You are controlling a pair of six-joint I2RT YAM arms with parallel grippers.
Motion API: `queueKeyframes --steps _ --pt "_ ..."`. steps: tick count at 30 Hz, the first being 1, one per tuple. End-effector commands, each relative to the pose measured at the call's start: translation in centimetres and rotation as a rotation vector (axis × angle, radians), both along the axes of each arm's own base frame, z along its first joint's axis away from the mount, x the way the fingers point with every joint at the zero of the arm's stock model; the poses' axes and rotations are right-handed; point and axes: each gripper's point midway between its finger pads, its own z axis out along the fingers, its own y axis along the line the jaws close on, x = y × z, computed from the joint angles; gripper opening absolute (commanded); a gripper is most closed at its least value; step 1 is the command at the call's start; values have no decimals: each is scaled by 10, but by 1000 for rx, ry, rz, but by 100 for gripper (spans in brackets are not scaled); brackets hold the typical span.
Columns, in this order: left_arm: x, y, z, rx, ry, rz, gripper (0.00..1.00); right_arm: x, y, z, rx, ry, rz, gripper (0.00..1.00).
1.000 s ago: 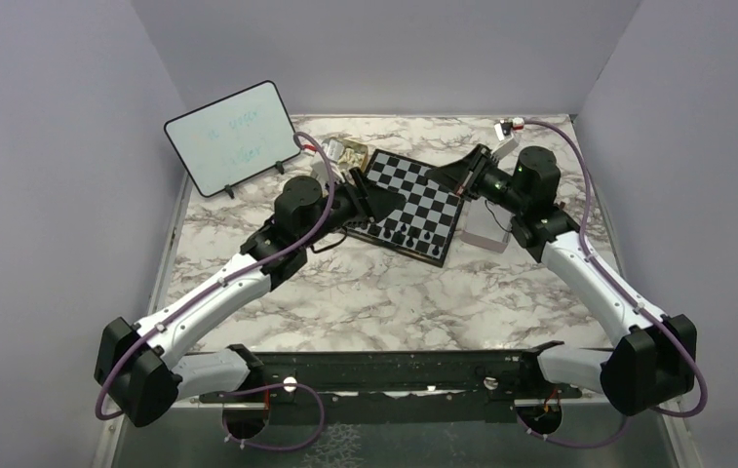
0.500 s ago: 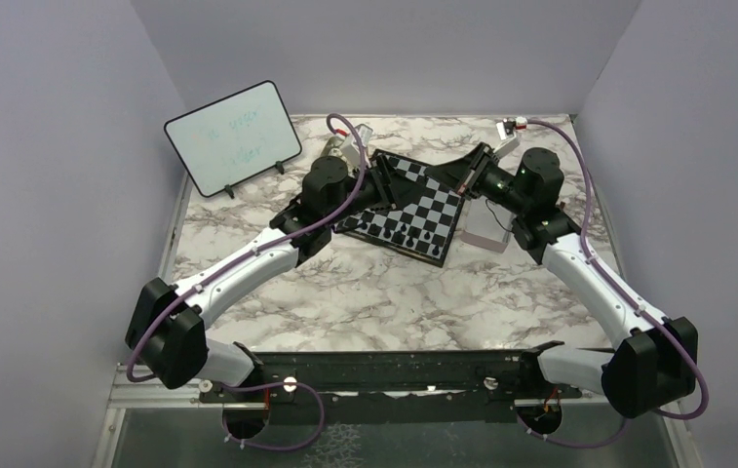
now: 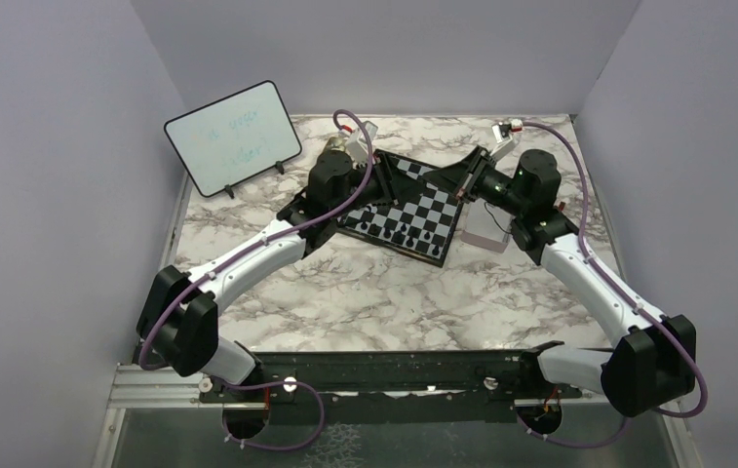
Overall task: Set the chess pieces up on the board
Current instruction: Place the chess piece on the chessboard.
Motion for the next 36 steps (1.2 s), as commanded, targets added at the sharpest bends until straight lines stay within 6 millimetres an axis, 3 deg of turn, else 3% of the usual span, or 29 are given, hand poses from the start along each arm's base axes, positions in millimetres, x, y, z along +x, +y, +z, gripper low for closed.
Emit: queueKeyframes --steps 1,18,36 --pt "4 -1 11 -12 -59 -16 33 -9 5 -7 -23 -23 52 11" --pt "2 0 -16 113 -120 -123 6 -26 9 -28 -102 -1 156 11" --pt "-8 -1 -46 246 -173 -265 1 -52 10 -53 -201 47 309 15"
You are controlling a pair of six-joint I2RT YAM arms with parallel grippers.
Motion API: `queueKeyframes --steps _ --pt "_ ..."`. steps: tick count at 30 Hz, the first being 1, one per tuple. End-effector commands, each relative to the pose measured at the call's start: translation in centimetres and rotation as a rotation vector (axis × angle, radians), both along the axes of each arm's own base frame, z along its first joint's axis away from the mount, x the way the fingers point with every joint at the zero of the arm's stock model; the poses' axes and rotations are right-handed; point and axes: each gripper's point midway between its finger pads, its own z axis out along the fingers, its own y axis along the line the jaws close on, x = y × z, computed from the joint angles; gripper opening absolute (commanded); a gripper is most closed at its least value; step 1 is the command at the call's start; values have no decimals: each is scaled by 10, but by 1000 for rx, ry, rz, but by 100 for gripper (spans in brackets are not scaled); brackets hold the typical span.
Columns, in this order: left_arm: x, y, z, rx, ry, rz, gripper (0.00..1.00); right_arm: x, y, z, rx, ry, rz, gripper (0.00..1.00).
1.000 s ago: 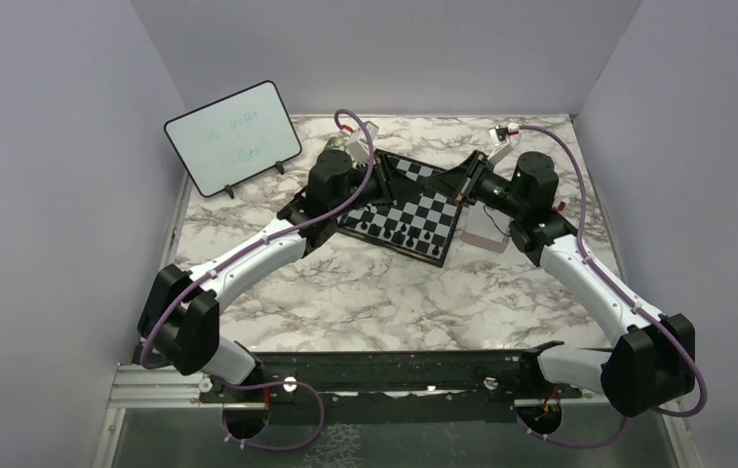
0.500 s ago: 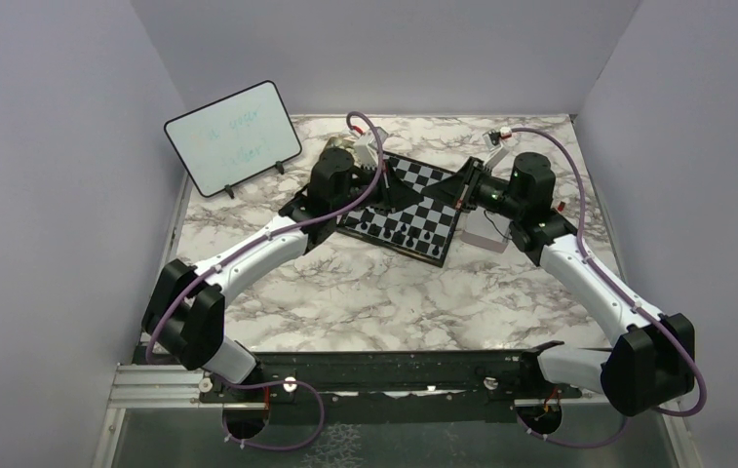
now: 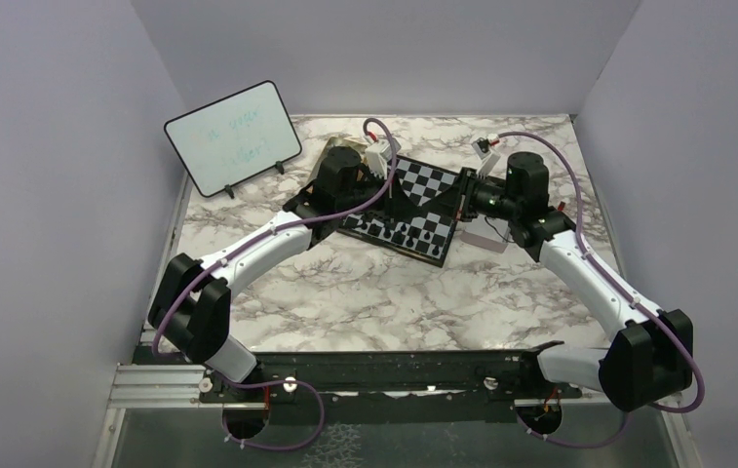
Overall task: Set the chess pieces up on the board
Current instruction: Place the chess piece on the chessboard.
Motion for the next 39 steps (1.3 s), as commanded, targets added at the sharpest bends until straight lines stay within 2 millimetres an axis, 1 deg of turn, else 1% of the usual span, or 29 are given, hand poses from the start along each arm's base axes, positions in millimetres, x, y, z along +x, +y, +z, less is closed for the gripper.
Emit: queueKeyframes --steps 1,6,9,10,12,15,16,19,21,24,27,28,29,30,31,32,36,39 --pt "7 0 6 19 -79 -25 1 -27 11 7 12 10 149 14" --pt "4 3 0 56 -108 -50 1 -29 9 3 -7 6 152 9" --pt "3 4 -1 68 -105 -53 3 -29 9 1 -10 1 151 5" --pt "3 4 -2 71 -102 -53 6 -29 9 0 -10 -2 151 4" --pt "5 6 -3 84 -86 -35 16 -29 8 -2 -16 -11 146 3" --pt "2 8 -3 95 -66 -35 25 -25 3 -3 -38 -45 107 2" --pt "2 9 -4 98 -60 -30 27 -22 1 -3 -50 -64 90 2" --pt "-1 14 -6 111 -53 -8 42 -13 -8 -2 -97 -120 23 1" --pt "0 20 -10 132 -43 20 47 -6 -16 -4 -140 -151 -23 1" --pt "4 31 -17 172 -19 62 55 3 -26 -9 -196 -188 -80 1" --pt "10 47 -20 194 10 103 60 11 -35 -18 -249 -209 -126 1" --pt "12 54 -20 199 23 119 64 13 -37 -22 -270 -214 -134 2" --pt "14 61 -20 205 37 136 70 15 -39 -26 -292 -222 -137 2" --pt "15 68 -18 208 47 147 80 17 -42 -31 -317 -223 -141 2" --pt "16 75 -16 207 50 157 96 19 -45 -36 -343 -226 -146 2" --pt "16 81 -14 206 48 161 99 21 -47 -40 -367 -232 -148 3" --pt "13 103 -5 231 -5 190 99 28 -56 -58 -451 -248 -160 3" --pt "9 121 -6 296 -78 219 99 32 -60 -75 -511 -243 -160 3"
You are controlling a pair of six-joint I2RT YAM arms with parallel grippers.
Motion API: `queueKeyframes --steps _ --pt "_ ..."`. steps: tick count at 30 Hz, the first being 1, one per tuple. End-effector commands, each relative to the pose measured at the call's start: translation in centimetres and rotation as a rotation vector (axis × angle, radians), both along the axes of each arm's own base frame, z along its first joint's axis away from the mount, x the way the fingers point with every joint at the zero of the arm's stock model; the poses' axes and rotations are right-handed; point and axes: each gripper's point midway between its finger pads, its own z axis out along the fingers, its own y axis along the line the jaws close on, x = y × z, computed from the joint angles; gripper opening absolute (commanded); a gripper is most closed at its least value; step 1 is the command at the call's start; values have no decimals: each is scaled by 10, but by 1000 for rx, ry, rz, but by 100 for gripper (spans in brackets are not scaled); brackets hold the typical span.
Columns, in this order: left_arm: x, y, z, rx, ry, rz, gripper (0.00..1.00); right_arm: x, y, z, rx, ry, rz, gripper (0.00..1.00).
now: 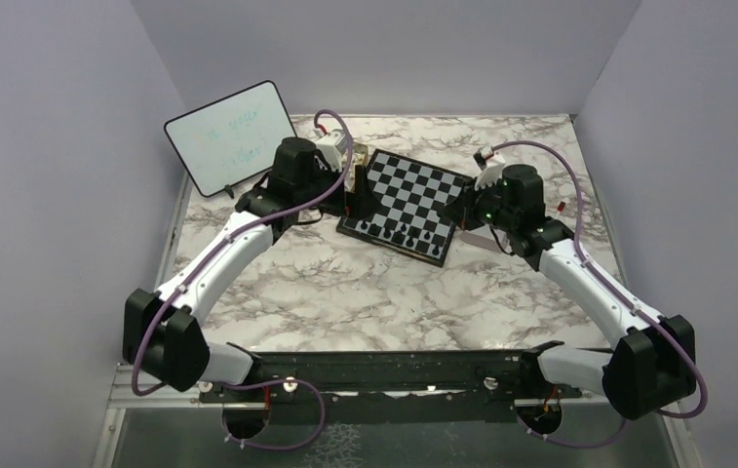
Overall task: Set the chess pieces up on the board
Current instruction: Place the chess piece on the chessboard.
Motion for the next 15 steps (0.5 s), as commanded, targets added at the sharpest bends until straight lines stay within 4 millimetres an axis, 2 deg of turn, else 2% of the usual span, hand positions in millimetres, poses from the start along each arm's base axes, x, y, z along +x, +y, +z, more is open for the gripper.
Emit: queueKeyframes --steps 1,9,12,15 --pt "-12 29 4 110 -116 33 99 10 -13 -30 -144 -8 -36 3" --pt "-13 70 -8 197 -247 201 99 13 0 -75 -240 5 -27 3" --pt "-12 79 -18 239 -249 233 99 12 2 -97 -287 41 -21 3" --pt "-14 81 -26 255 -241 236 99 15 1 -110 -323 37 -29 3"
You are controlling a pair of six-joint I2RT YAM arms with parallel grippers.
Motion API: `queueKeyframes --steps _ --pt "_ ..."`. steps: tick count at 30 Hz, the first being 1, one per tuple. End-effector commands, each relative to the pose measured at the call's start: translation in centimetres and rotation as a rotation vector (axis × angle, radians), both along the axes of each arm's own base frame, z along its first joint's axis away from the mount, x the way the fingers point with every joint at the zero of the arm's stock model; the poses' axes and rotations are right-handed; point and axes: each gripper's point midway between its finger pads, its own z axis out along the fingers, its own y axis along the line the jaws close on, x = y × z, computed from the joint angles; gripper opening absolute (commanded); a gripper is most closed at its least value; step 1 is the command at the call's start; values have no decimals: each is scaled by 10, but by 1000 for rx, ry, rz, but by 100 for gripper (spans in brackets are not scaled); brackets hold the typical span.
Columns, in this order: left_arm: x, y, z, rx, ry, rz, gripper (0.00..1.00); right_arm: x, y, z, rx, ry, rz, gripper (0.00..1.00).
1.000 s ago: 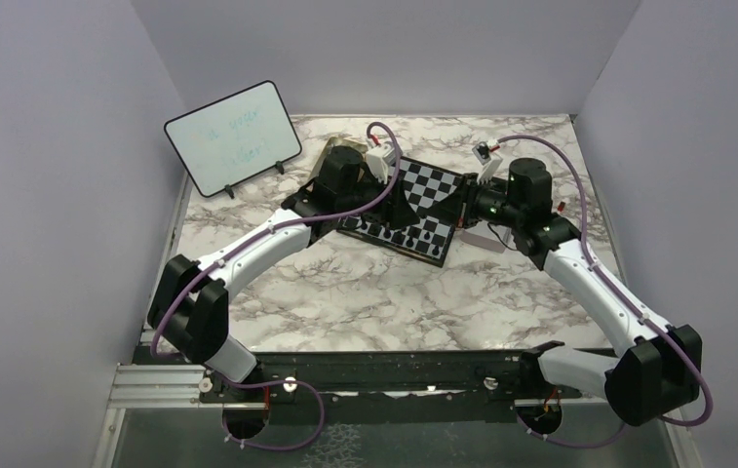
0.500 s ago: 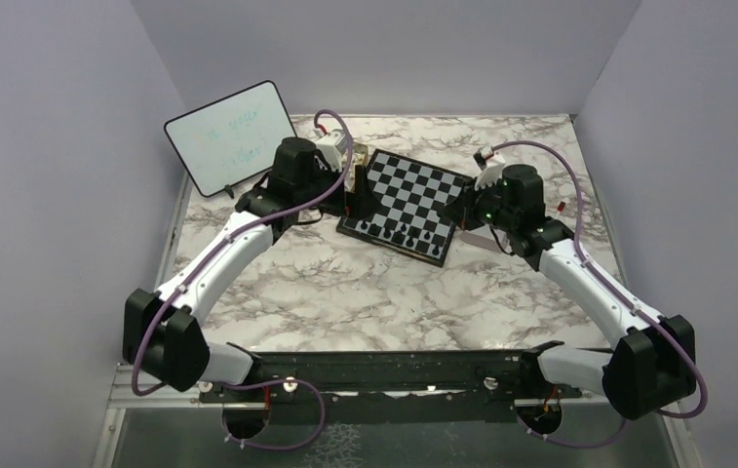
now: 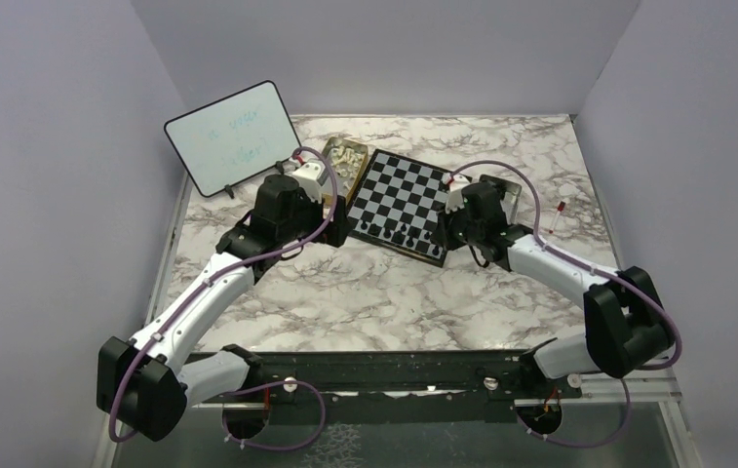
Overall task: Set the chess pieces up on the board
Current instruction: Place the chess piece on the chessboard.
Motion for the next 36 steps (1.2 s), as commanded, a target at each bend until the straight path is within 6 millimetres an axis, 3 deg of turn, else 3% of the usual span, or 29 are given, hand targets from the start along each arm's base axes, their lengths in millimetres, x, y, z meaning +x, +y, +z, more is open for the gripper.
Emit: queueKeyframes --steps 1,21,36 --pt "8 12 3 50 -70 55 99 14 -6 -11 -66 -66 -31 3" --pt "4 9 -1 78 -74 39 99 16 -13 -36 -90 -32 -92 7" --pt "4 8 -2 77 -70 36 99 20 -19 -41 -112 -21 -135 7"
